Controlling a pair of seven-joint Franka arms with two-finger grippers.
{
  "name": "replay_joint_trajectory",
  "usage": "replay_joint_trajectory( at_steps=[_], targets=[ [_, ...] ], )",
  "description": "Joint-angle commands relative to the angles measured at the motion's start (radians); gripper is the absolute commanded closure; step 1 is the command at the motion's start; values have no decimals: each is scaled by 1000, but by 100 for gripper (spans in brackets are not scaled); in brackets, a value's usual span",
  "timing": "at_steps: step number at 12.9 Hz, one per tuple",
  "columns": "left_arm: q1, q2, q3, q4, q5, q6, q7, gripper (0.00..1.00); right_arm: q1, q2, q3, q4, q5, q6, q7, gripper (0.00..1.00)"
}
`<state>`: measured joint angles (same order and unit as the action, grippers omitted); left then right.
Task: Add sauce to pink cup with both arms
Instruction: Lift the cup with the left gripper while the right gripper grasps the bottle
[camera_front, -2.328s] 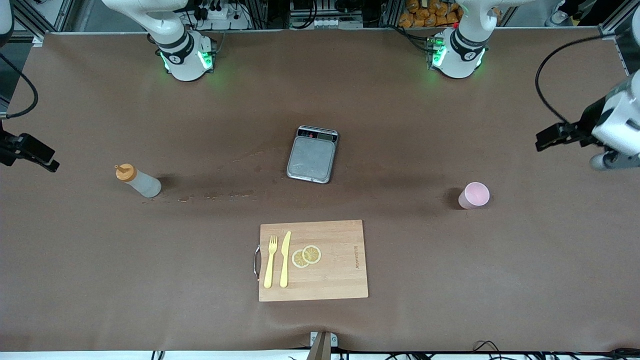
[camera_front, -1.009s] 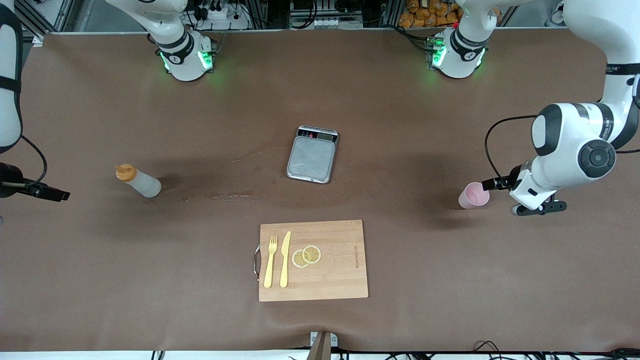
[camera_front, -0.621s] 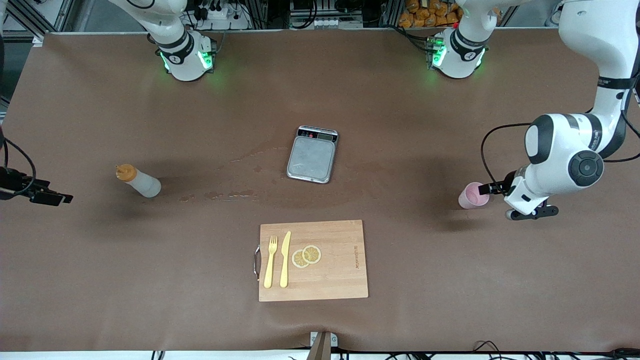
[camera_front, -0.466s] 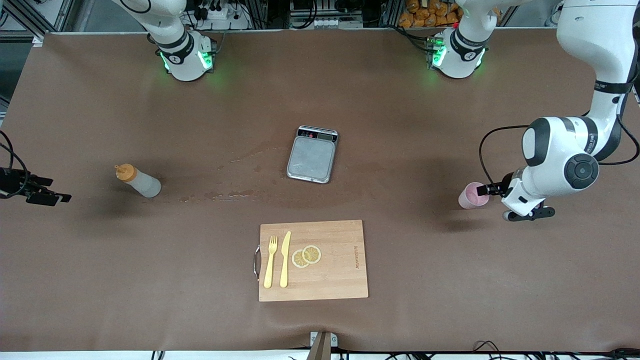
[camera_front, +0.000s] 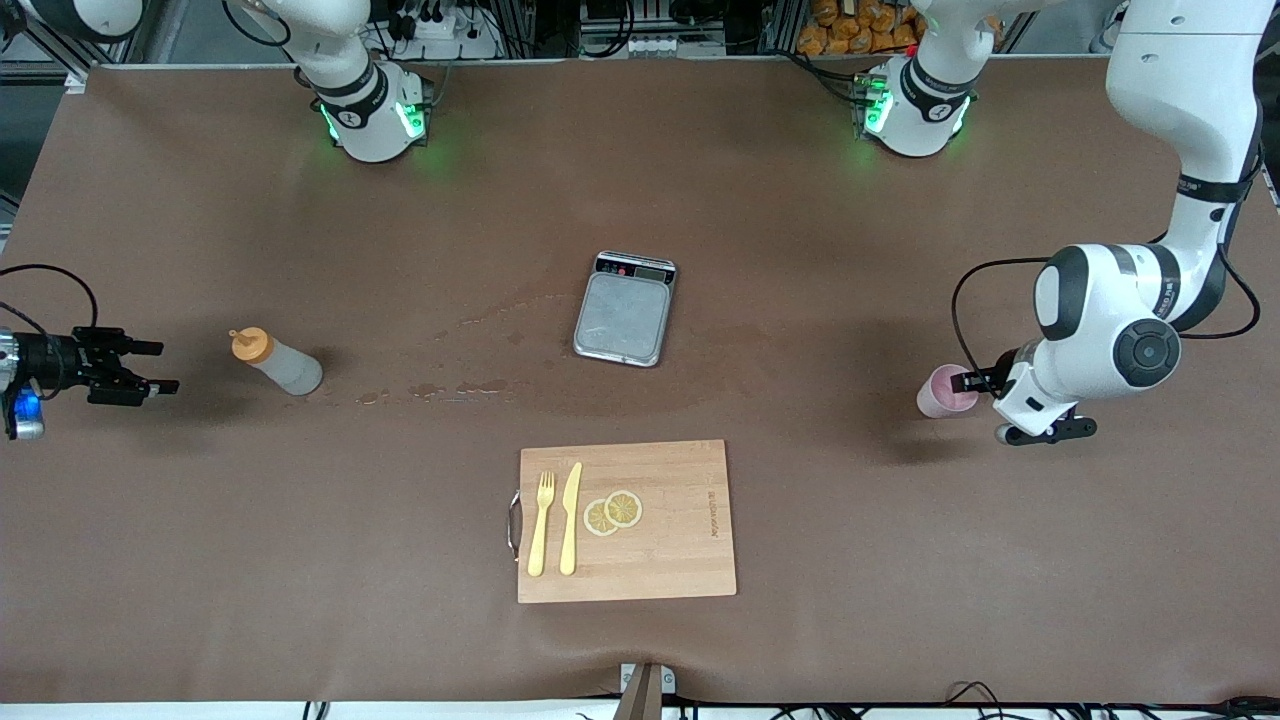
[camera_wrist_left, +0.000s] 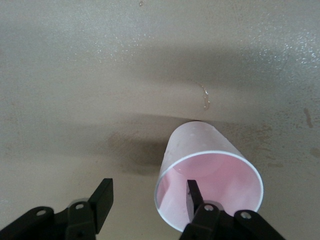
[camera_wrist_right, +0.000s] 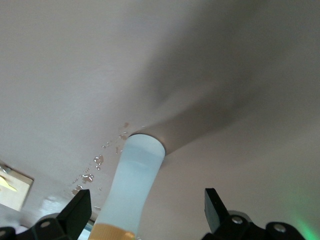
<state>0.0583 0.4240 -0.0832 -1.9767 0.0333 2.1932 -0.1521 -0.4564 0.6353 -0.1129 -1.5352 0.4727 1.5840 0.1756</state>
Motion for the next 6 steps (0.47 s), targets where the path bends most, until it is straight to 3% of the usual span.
replay_joint_trajectory(
  at_steps=[1, 4, 5, 6],
  targets=[
    [-6, 2, -1, -1, -18, 16, -1, 62, -22, 44, 16, 27, 79, -103, 154, 0],
    [-8, 4, -1, 1, -18, 16, -3, 93, -22, 84, 16, 20, 115, -168, 293, 0],
    [-8, 2, -4, 1, -16, 16, -3, 100, -22, 102, 16, 18, 130, -170, 314, 0],
    [-9, 2, -4, 1, -18, 16, -3, 100, -22, 122, 16, 20, 142, -171, 321, 0]
  ],
)
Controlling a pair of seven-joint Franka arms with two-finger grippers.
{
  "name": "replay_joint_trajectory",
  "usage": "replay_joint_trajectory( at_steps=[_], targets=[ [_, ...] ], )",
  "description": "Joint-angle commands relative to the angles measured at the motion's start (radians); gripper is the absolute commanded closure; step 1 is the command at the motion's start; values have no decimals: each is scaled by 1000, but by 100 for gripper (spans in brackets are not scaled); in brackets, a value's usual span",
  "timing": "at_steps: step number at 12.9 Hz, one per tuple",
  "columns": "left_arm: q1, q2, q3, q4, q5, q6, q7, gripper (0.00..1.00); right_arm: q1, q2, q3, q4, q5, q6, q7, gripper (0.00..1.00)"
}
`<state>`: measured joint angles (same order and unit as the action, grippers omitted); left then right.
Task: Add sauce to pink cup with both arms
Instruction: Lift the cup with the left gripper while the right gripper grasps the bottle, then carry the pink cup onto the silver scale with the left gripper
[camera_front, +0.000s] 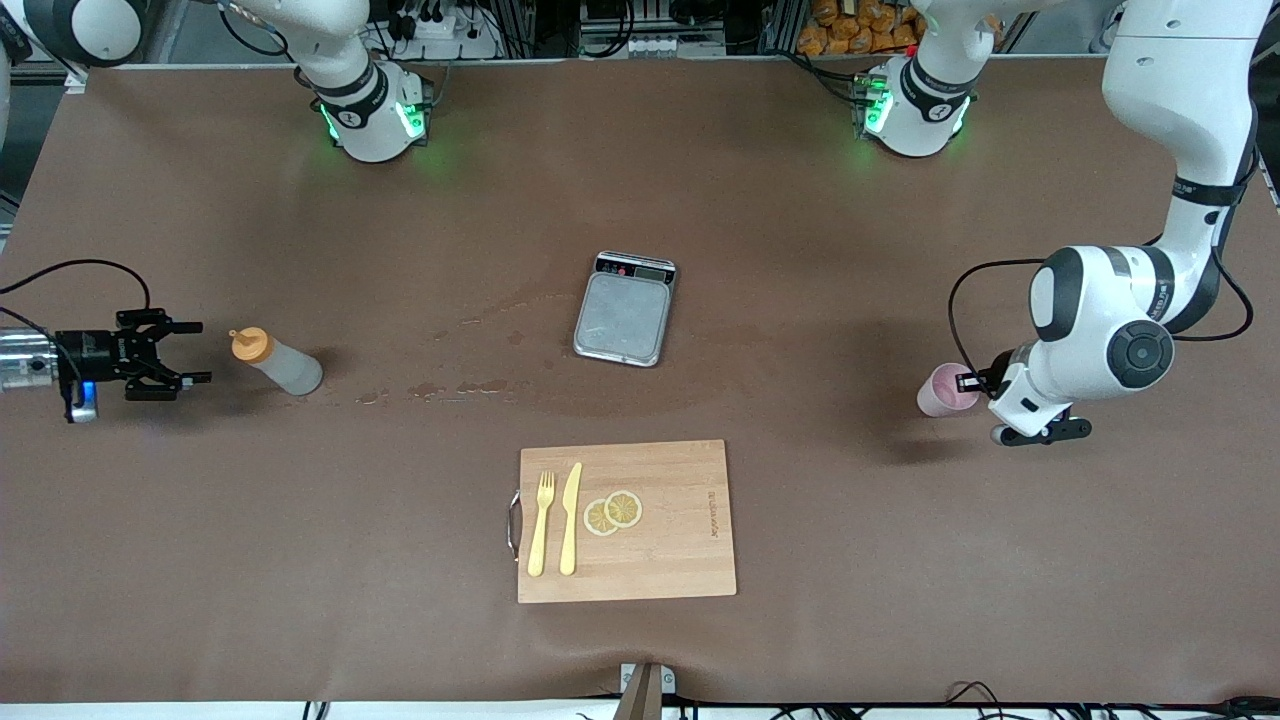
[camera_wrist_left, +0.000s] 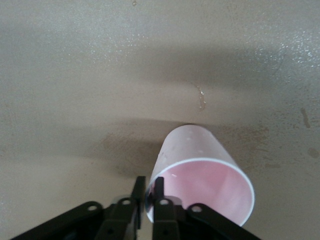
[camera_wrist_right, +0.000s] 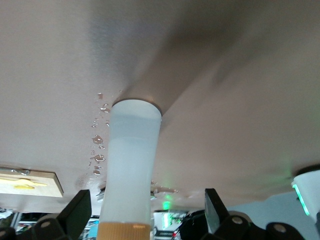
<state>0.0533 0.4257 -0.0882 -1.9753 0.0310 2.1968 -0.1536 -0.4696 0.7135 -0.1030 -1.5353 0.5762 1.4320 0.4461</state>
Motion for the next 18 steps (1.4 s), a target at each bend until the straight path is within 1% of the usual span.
replay_joint_trajectory(
  at_steps=[1, 4, 6, 8, 10, 12, 14, 16, 17, 18],
  targets=[
    [-4, -1, -1, -1, -16, 11, 0, 100, -15, 58, 6, 20, 65, -22, 57, 0],
    [-4, -21, -8, 3, -16, -5, 6, 100, -23, 99, 6, 23, 117, -38, 77, 0],
    [3, -83, -82, 6, -29, -104, -9, 100, -29, 125, 6, 23, 158, -38, 77, 0],
    [0, -132, -148, 6, -46, -121, -53, 100, -41, 158, 6, 26, 171, -36, 75, 0],
    [0, -163, -226, 7, -48, -121, -105, 100, -46, 168, 6, 27, 178, -33, 77, 0],
    [0, -174, -324, 12, -46, -121, -248, 100, -44, 188, 6, 27, 192, -33, 77, 0],
    [-1, -177, -459, 15, -40, -121, -404, 100, -35, 190, 9, 24, 191, -36, 80, 0],
    [-7, -171, -559, 33, -37, -121, -547, 100, -26, 196, 12, 17, 191, -36, 82, 0],
    [-24, -165, -600, 44, -36, -120, -617, 100, -18, 205, 12, 17, 191, -36, 82, 0],
    [-59, -156, -608, 59, -34, -118, -685, 100, -12, 211, 12, 17, 191, -36, 82, 0]
  ],
)
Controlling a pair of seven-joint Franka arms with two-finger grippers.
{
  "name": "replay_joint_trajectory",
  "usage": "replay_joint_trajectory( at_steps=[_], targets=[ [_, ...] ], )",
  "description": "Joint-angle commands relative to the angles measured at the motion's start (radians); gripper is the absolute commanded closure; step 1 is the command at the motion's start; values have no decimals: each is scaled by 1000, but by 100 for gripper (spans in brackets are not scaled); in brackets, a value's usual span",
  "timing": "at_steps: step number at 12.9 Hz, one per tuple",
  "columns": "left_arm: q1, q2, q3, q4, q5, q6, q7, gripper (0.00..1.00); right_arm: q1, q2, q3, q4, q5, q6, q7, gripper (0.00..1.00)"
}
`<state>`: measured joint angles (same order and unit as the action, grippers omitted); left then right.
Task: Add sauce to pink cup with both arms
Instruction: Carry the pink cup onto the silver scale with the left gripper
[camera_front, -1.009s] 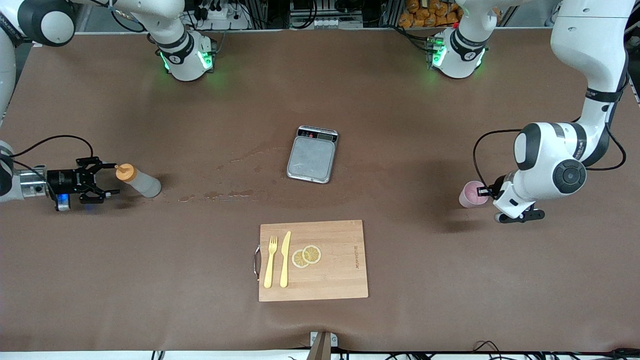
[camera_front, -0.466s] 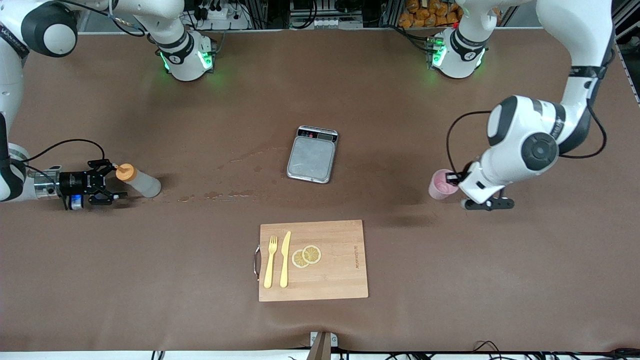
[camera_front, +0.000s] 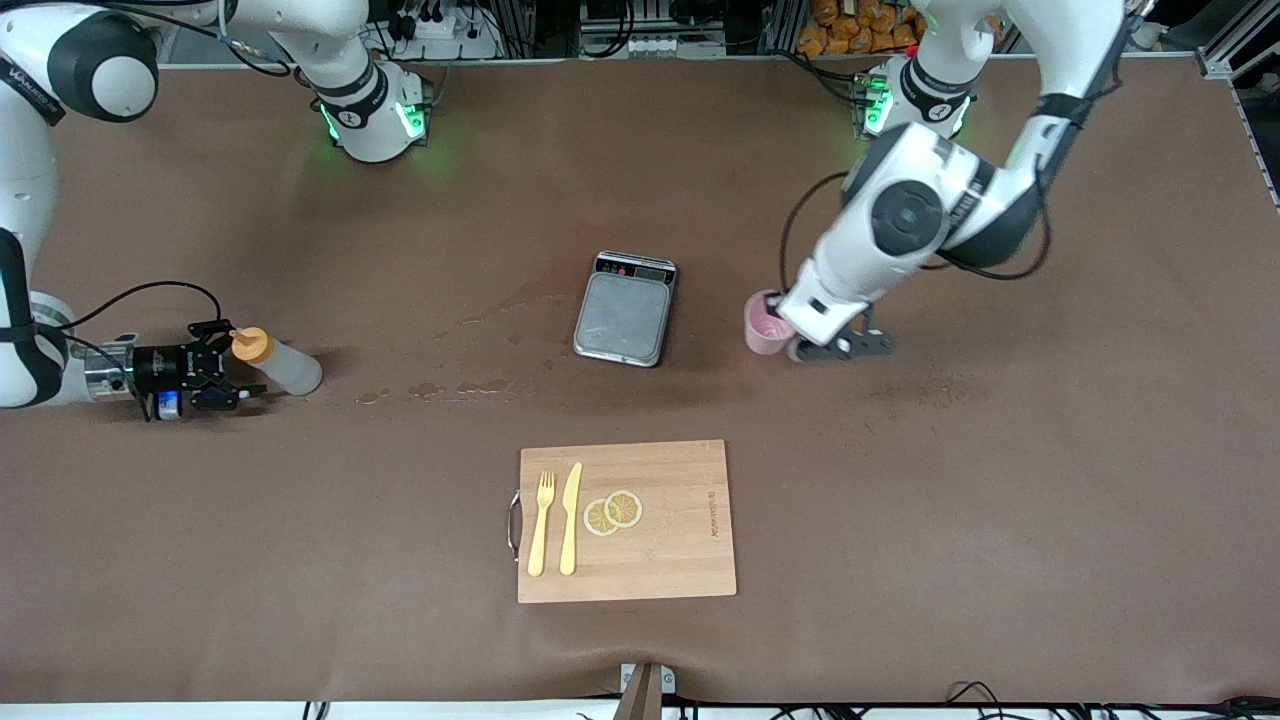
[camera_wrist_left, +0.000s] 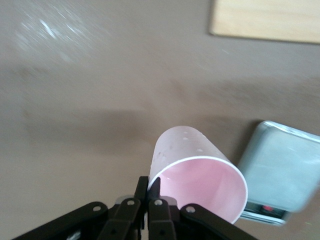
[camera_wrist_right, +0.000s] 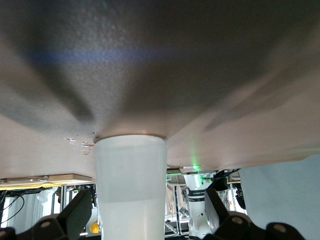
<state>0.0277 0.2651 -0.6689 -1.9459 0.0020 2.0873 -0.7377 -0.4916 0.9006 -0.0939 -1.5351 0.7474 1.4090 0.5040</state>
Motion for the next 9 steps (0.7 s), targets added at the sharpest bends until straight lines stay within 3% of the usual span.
replay_joint_trajectory(
  at_steps=[1, 5, 8, 9],
  targets=[
    [-87, 14, -28, 35, -4, 0, -159, 100, 10, 26, 3, 16, 20, -15, 25, 0],
    [-228, 81, -24, 97, 12, 29, -377, 100, 45, 26, 3, 10, 33, -19, 28, 0],
    [-275, 176, -23, 154, 88, 85, -494, 100, 64, 24, 3, 7, 35, -47, 28, 0],
    [-291, 215, -21, 194, 119, 86, -526, 100, 62, 24, 3, 7, 35, -48, 27, 12]
  ],
)
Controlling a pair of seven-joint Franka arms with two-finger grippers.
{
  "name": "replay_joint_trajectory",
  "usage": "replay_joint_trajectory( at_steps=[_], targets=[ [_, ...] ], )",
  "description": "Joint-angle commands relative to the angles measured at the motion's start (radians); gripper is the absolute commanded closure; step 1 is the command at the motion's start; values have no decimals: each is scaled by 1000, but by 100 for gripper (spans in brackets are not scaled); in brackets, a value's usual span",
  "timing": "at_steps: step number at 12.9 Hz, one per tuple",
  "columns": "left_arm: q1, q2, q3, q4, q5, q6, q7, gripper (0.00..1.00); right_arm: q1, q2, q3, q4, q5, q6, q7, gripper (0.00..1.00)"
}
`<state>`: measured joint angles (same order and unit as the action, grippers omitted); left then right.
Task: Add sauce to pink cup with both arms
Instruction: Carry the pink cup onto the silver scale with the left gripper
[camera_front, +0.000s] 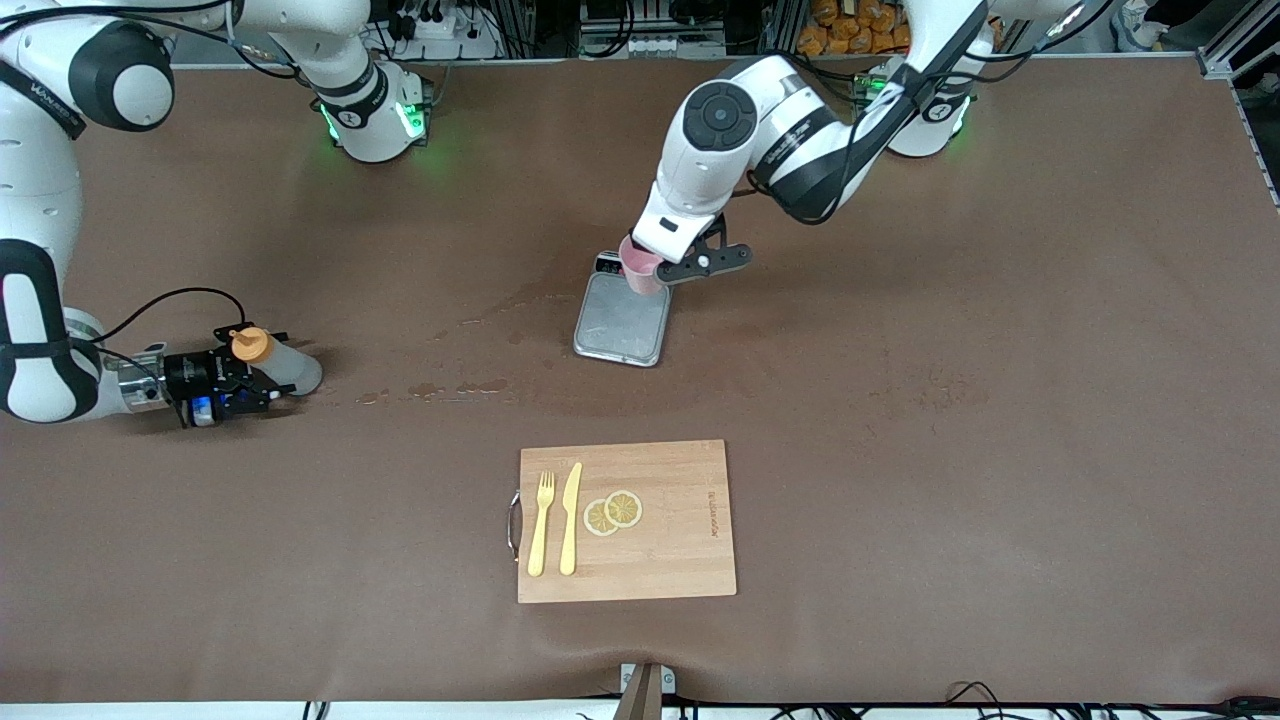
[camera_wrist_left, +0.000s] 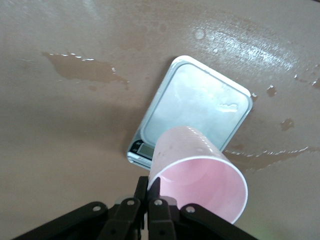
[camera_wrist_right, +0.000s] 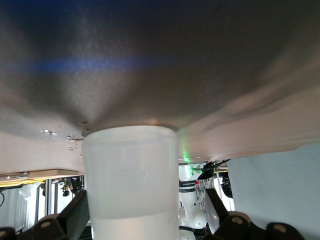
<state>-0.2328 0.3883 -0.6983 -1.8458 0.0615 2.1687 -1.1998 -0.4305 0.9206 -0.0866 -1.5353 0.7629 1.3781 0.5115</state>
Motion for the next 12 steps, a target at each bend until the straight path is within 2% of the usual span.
replay_joint_trajectory(
  at_steps=[1, 2, 3, 5, 7, 12],
  targets=[
    [-45, 128, 9, 130, 92, 5, -101, 100, 0, 4, -2, 7, 19, -25, 12, 29],
    [-54, 161, 10, 158, 122, 5, -122, 100, -4, 4, -4, 7, 19, -27, 6, 45],
    [-54, 184, 10, 168, 150, 5, -132, 100, -5, 4, -4, 7, 19, -27, 7, 54],
    [-75, 219, 14, 172, 199, 9, -164, 100, -8, 4, -4, 9, 18, -28, 15, 57],
    [-85, 242, 20, 177, 221, 22, -193, 100, -2, -5, -5, 14, 15, -40, 21, 71],
    [-123, 276, 45, 177, 235, 42, -228, 100, 22, -34, -5, 64, 4, -106, 142, 72]
  ],
)
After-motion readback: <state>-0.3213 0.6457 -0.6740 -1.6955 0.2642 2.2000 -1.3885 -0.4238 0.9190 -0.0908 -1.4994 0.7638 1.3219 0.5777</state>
